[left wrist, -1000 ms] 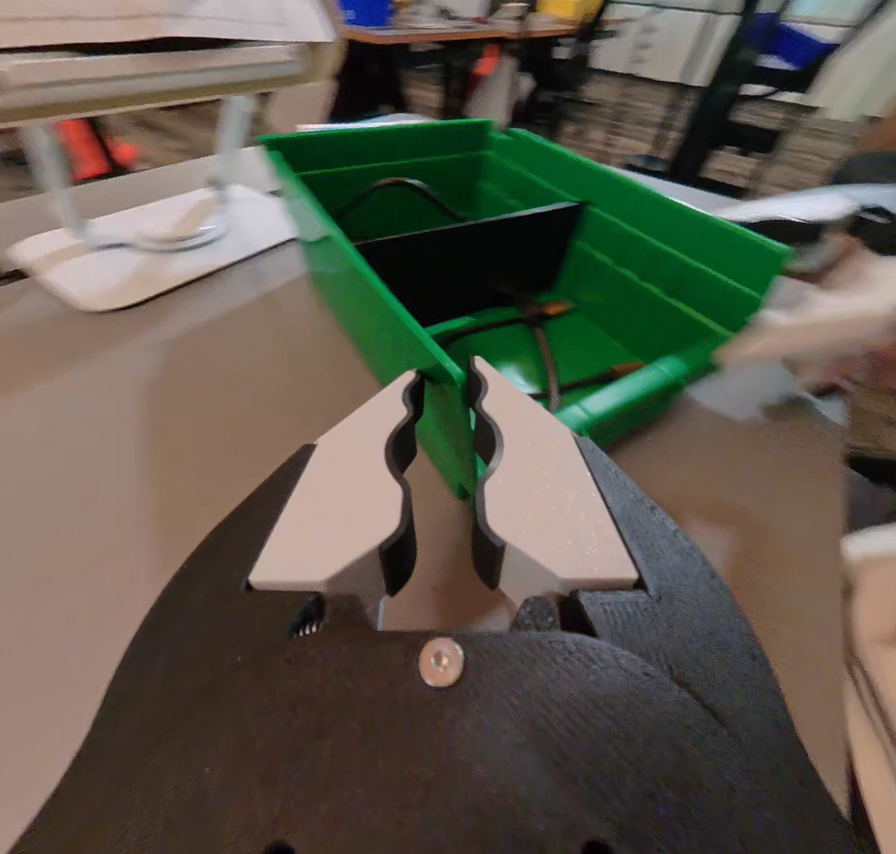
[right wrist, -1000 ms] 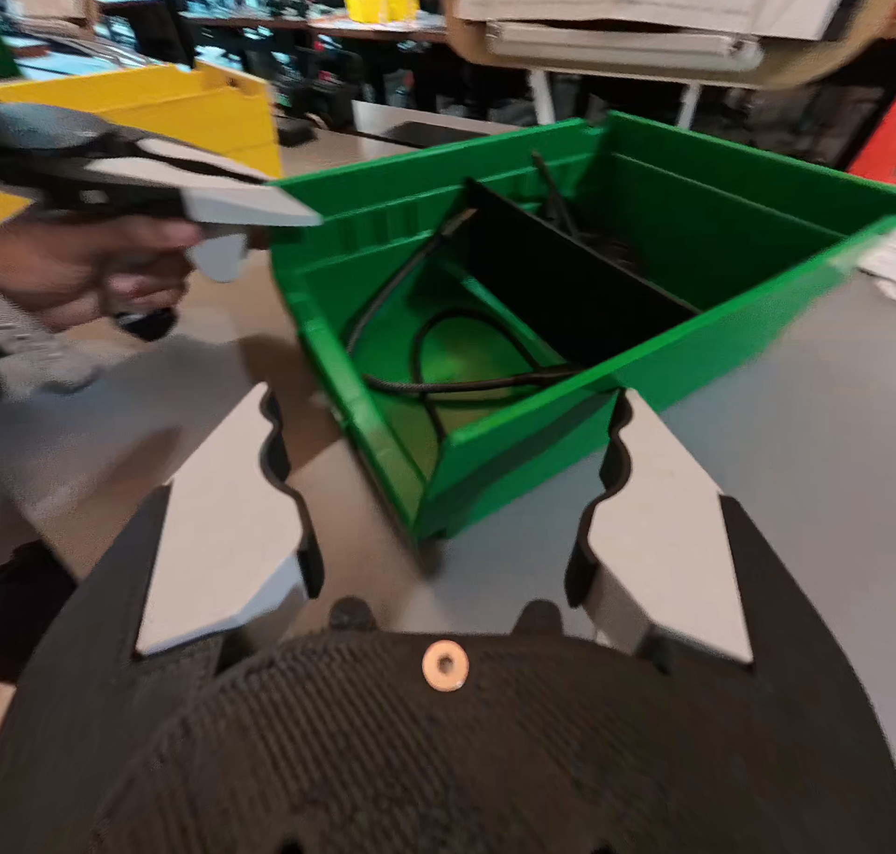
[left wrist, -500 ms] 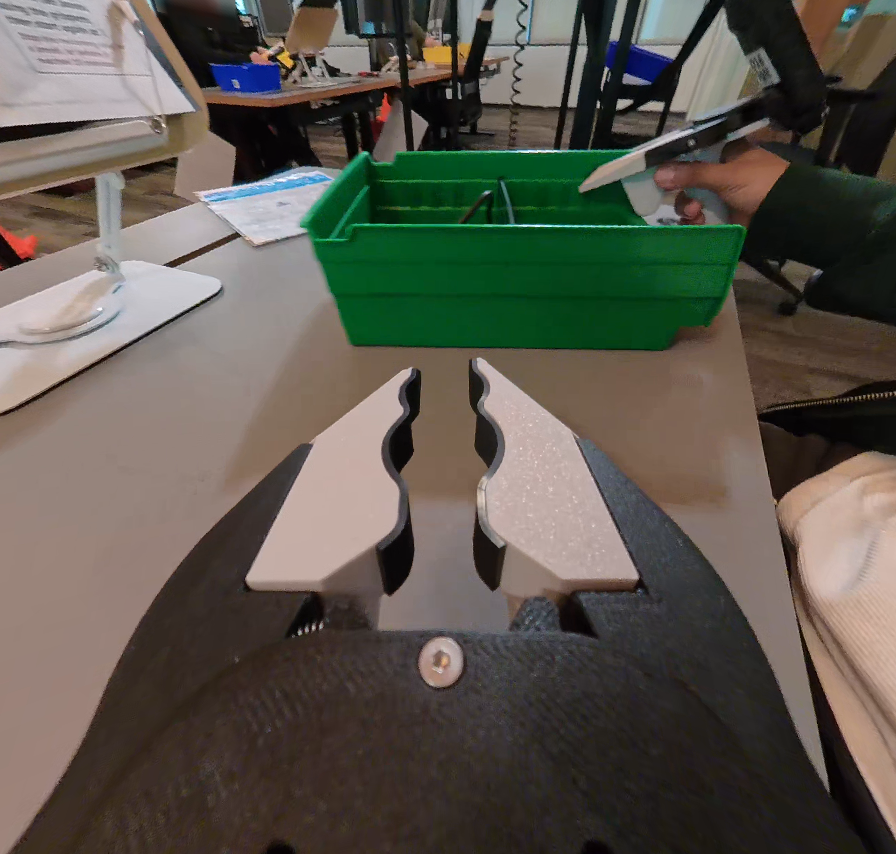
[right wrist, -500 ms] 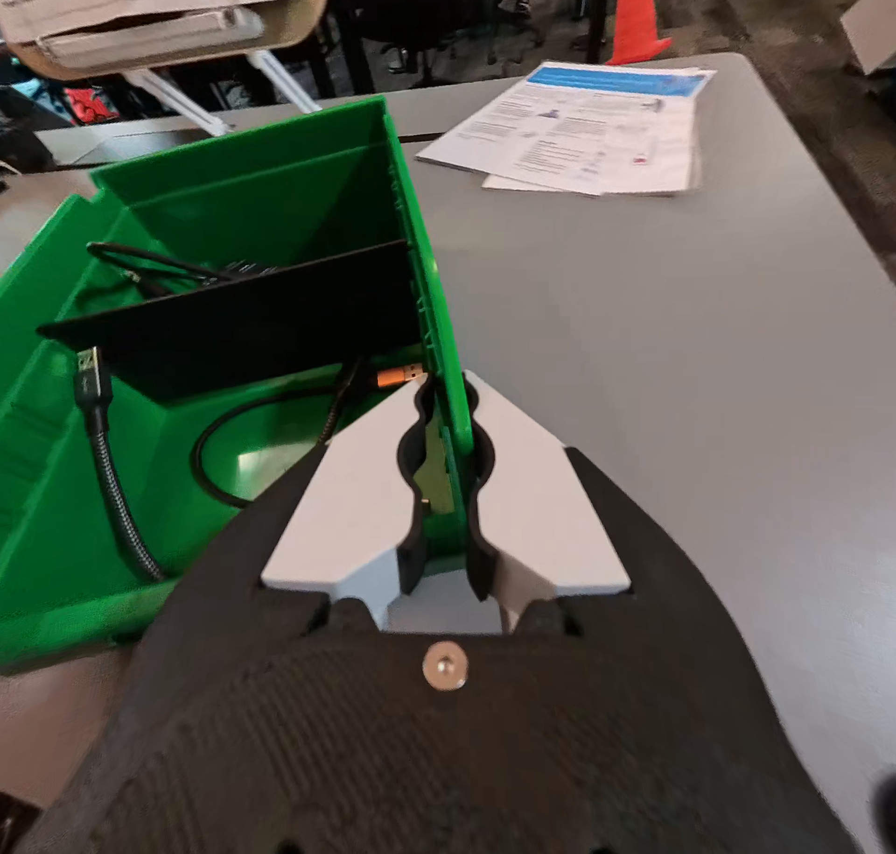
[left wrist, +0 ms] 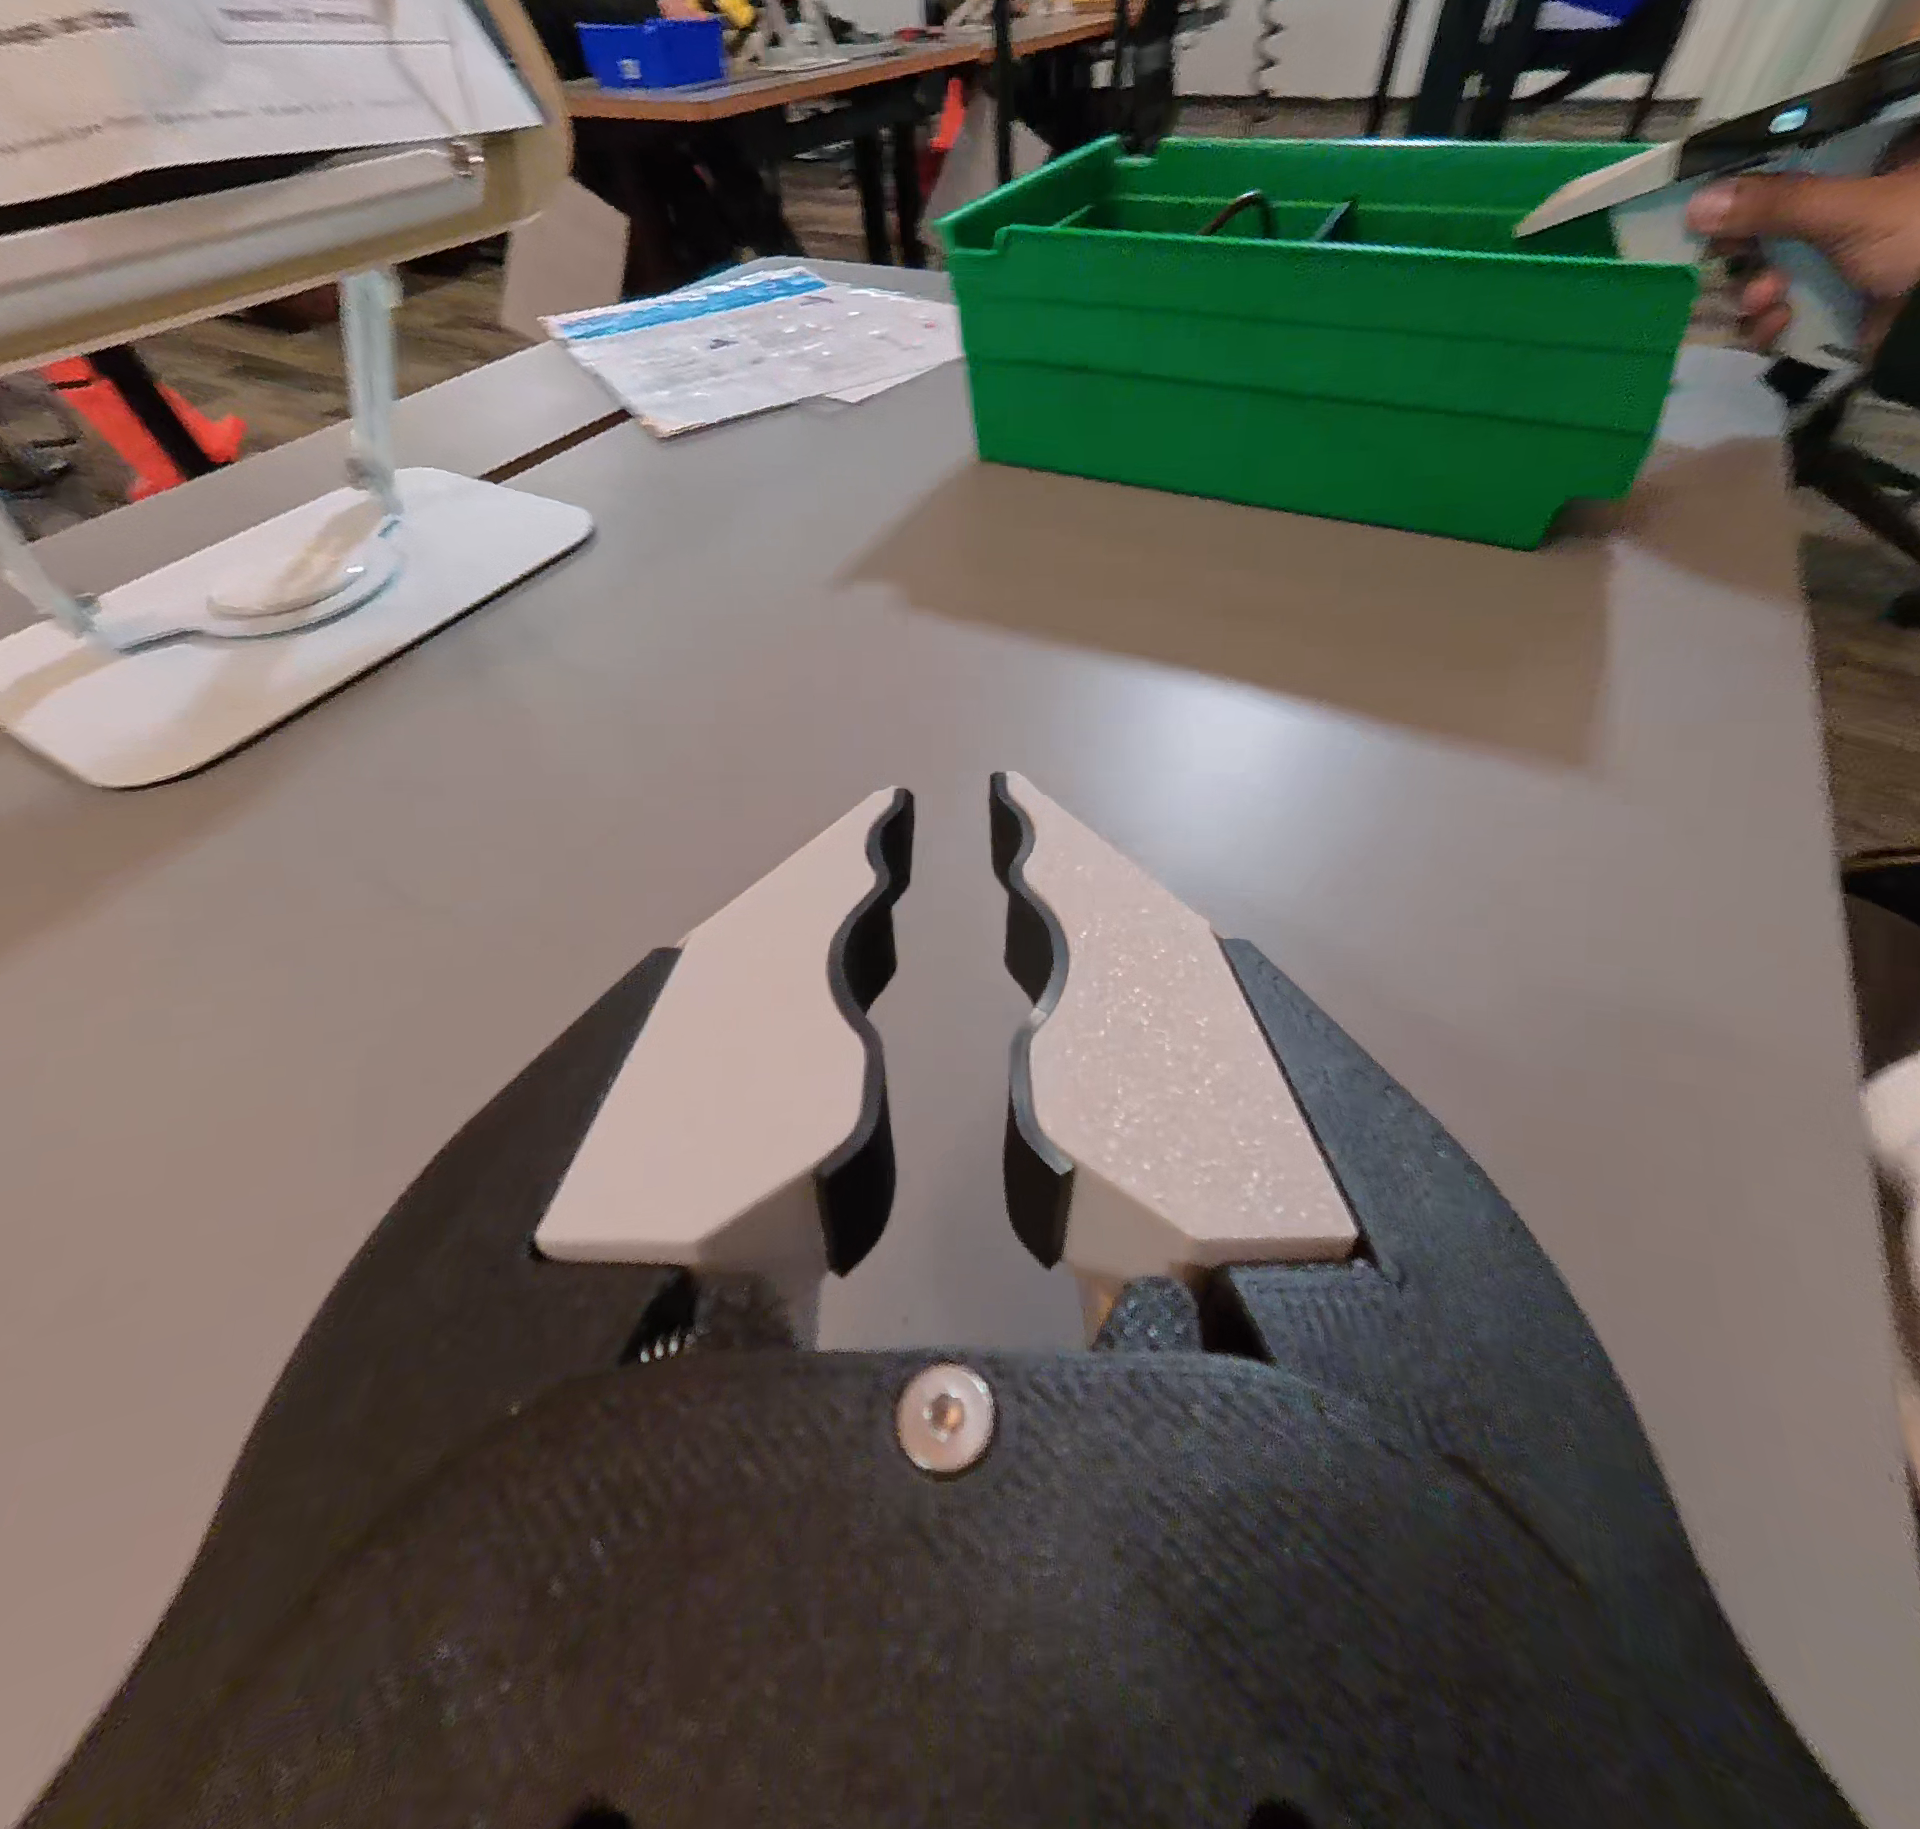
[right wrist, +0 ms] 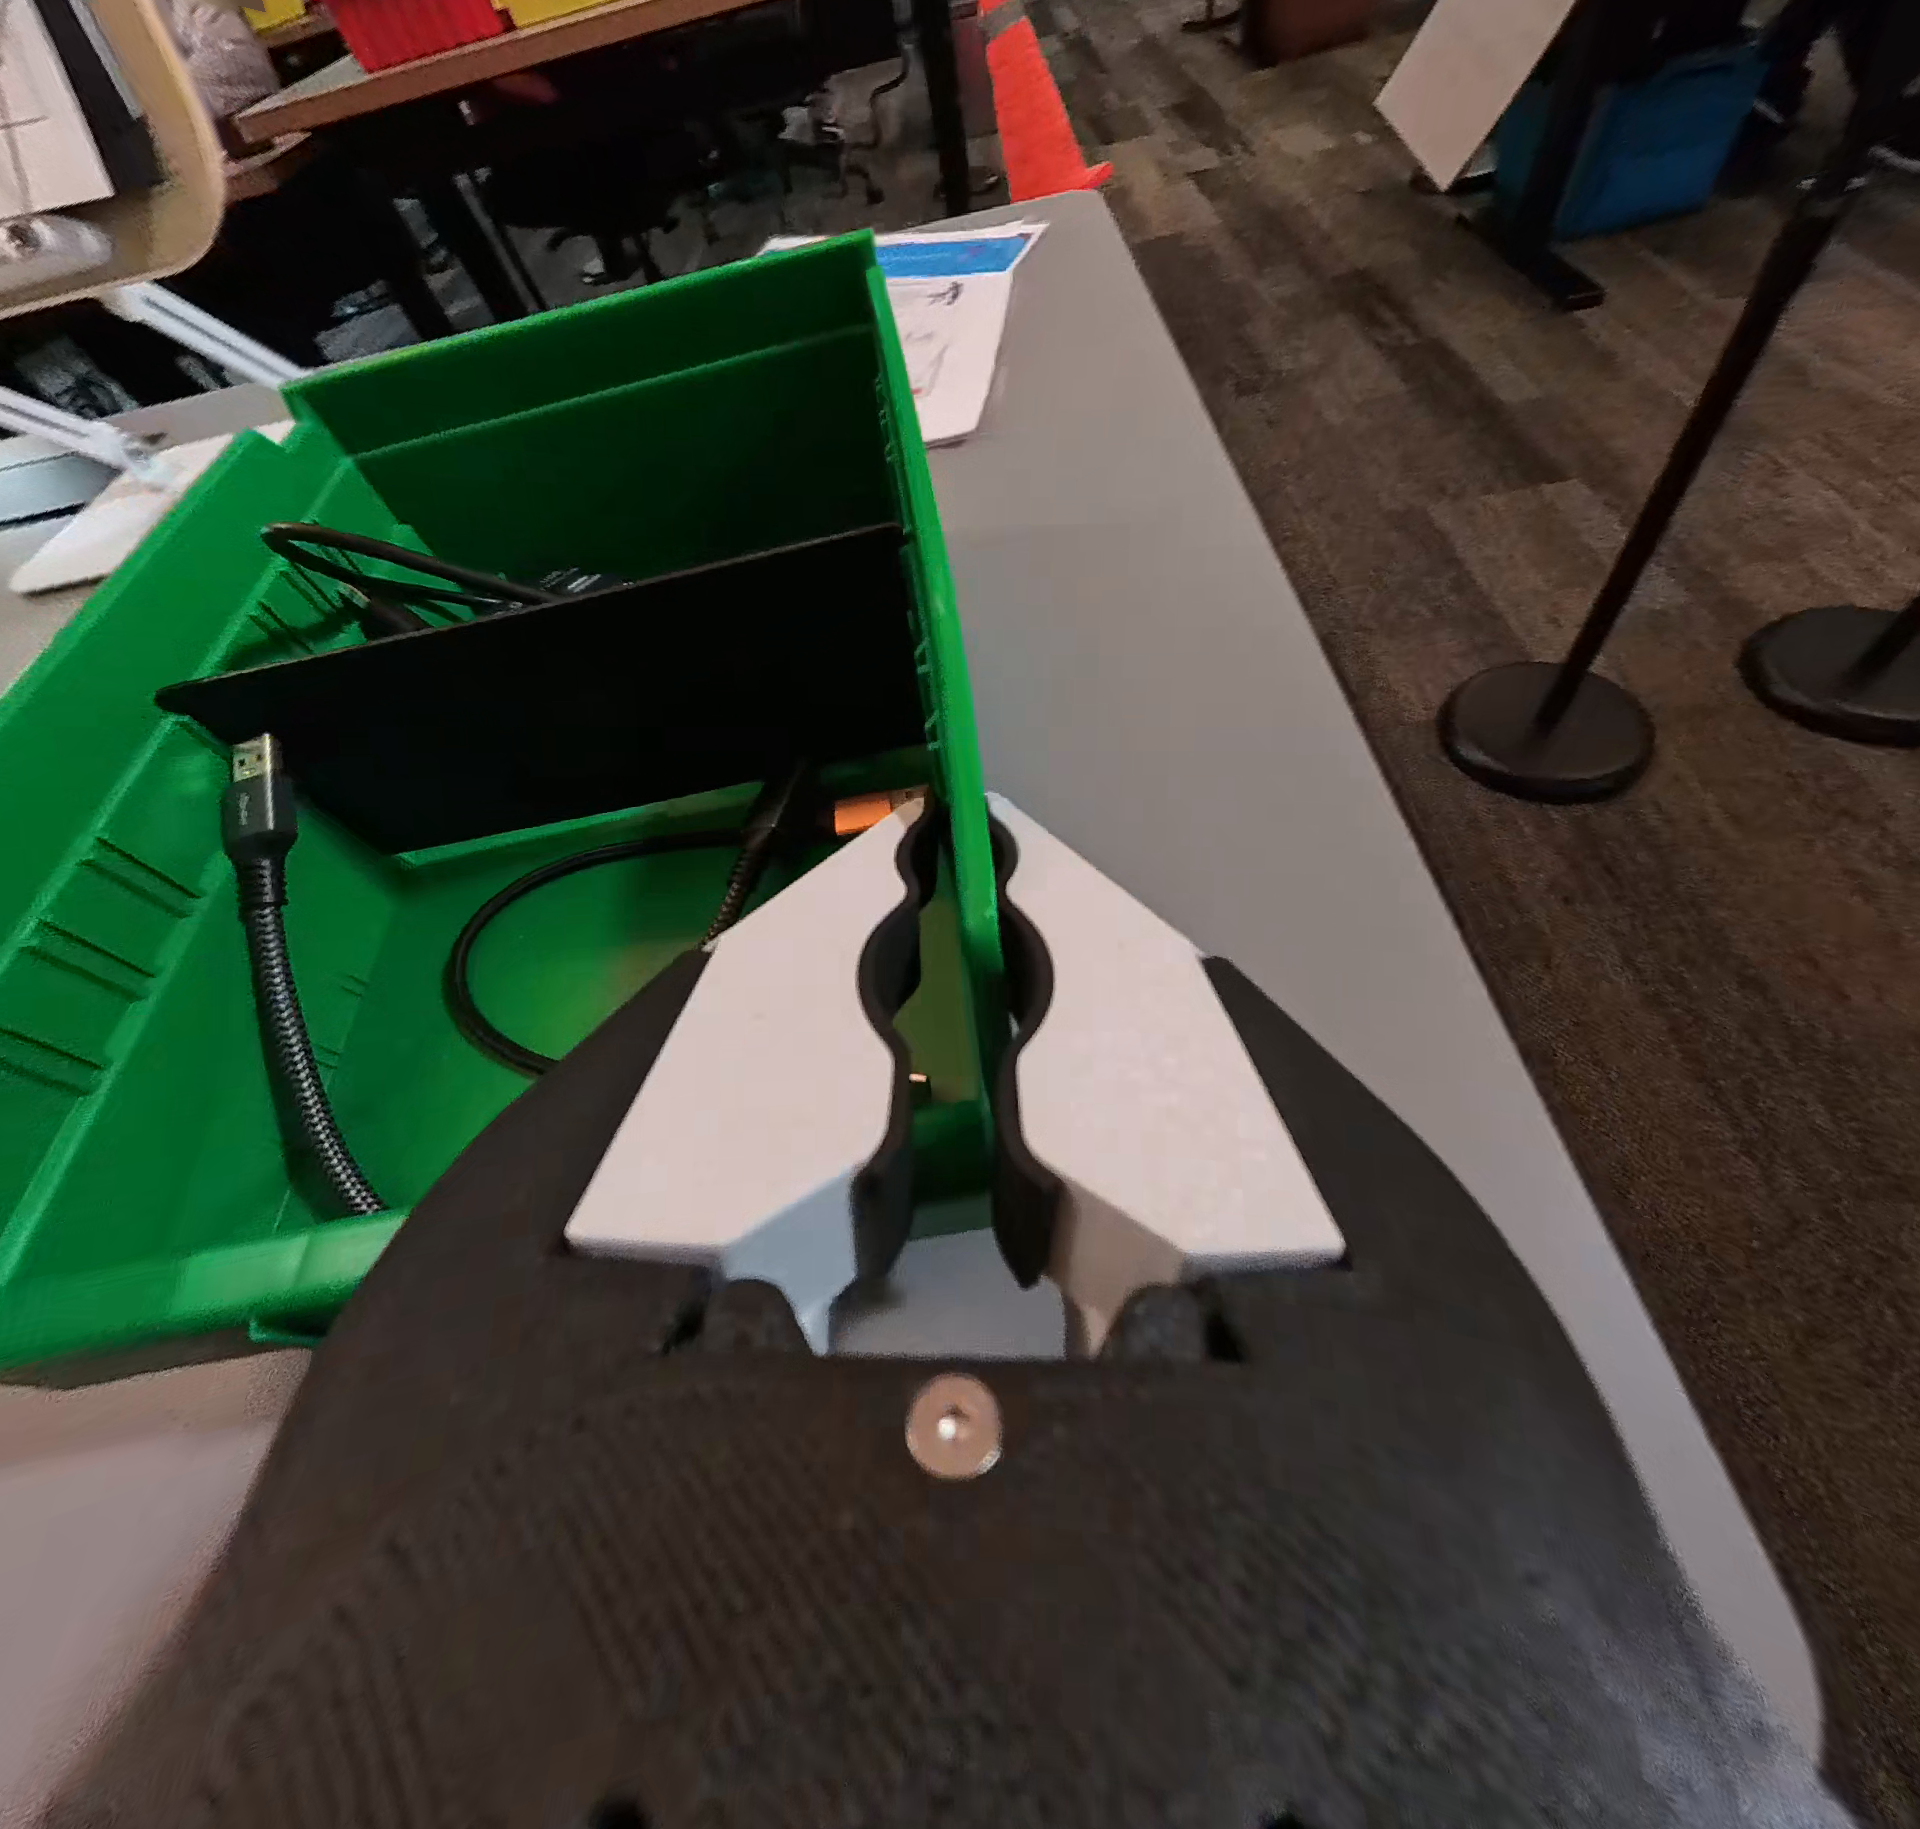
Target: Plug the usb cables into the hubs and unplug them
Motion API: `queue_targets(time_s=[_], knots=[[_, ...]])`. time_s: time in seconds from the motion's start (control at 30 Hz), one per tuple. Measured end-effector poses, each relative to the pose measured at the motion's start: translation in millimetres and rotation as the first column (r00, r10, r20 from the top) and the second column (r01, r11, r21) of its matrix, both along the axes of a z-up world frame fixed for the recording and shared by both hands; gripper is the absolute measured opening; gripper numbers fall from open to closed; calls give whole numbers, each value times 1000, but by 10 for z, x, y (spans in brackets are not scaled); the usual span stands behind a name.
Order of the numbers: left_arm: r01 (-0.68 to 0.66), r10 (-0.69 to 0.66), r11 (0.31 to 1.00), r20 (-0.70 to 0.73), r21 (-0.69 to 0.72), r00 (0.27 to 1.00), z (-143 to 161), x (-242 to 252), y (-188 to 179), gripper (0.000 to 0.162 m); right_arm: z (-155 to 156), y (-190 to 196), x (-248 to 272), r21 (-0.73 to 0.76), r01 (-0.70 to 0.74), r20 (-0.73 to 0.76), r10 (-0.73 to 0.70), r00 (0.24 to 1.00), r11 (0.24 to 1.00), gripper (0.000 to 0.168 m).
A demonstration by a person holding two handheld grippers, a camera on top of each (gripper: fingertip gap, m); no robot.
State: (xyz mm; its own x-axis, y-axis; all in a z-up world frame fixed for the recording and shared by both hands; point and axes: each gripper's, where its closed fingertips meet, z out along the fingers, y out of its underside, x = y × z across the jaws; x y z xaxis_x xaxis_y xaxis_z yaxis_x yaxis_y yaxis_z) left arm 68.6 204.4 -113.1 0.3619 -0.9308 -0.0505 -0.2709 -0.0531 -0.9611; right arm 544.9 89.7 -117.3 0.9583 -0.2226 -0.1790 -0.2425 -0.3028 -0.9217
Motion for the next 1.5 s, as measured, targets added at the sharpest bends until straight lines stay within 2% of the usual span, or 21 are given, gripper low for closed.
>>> queue_targets(time_s=[0.03,0.23,0.33,0.4,0.47,0.5,0.57,0.63,0.73,0.8,0.9,0.93,1.0,1.1,1.13,1.2,1.3,1.37,1.43,1.5], knots=[[-29,29,1000,-5,8,1000,0,-25,48,18,2,-6,46,6,18,-5,-18,1000,1000,4],[-152,152,988,11,8,988,26,-144,244,37,17,13,213,42,72,-27,-71,997,996,4],[-343,344,938,-24,45,938,14,-353,503,63,54,-5,321,29,201,22,-202,979,979,12],[-463,467,882,-32,90,884,39,-550,660,72,378,-75,343,106,292,147,-306,941,950,25],[-532,534,842,0,87,846,95,-694,742,79,907,-125,104,297,263,245,-339,908,918,45],[-569,570,818,13,82,821,117,-778,783,78,1135,-112,-135,382,204,250,-314,916,901,52],[-681,682,725,30,101,730,169,-1056,882,68,1430,16,-899,482,-8,222,-113,968,876,54],[-757,758,638,56,138,649,255,-1316,920,70,1481,175,-1832,509,-240,232,136,963,826,53],[-840,836,508,124,191,534,435,-1709,890,77,1045,435,-3034,382,-498,256,429,866,778,51],[-890,867,400,223,219,445,658,-2043,791,83,661,510,-3622,255,-651,254,600,759,715,50],[-932,887,197,349,303,301,1013,-2623,513,82,296,539,-4066,101,-773,300,721,624,627,43],[-934,894,149,359,325,268,1054,-2792,436,80,251,557,-4136,83,-790,313,736,600,608,40],[-934,931,103,297,343,211,928,-3111,373,78,242,614,-4224,78,-813,314,759,570,577,40],[-956,979,193,17,222,202,256,-3415,383,71,299,728,-4287,117,-829,267,786,557,547,39],[-960,974,227,-59,166,220,69,-3447,354,60,304,767,-4304,130,-831,239,797,555,540,39],[-943,962,273,-50,191,268,127,-3444,261,26,292,834,-4353,150,-838,165,823,544,524,39],[-915,927,374,-74,150,367,137,-3295,97,13,260,868,-4481,177,-857,41,867,497,483,39],[-874,893,450,-78,182,444,155,-3127,-24,5,272,867,-4570,199,-868,-11,887,461,454,39],[-842,868,497,-96,209,488,157,-2966,-140,4,288,871,-4644,208,-878,-19,899,437,431,39],[-840,864,503,-92,205,495,170,-2871,-220,3,282,872,-4720,199,-890,-5,909,417,410,39]])
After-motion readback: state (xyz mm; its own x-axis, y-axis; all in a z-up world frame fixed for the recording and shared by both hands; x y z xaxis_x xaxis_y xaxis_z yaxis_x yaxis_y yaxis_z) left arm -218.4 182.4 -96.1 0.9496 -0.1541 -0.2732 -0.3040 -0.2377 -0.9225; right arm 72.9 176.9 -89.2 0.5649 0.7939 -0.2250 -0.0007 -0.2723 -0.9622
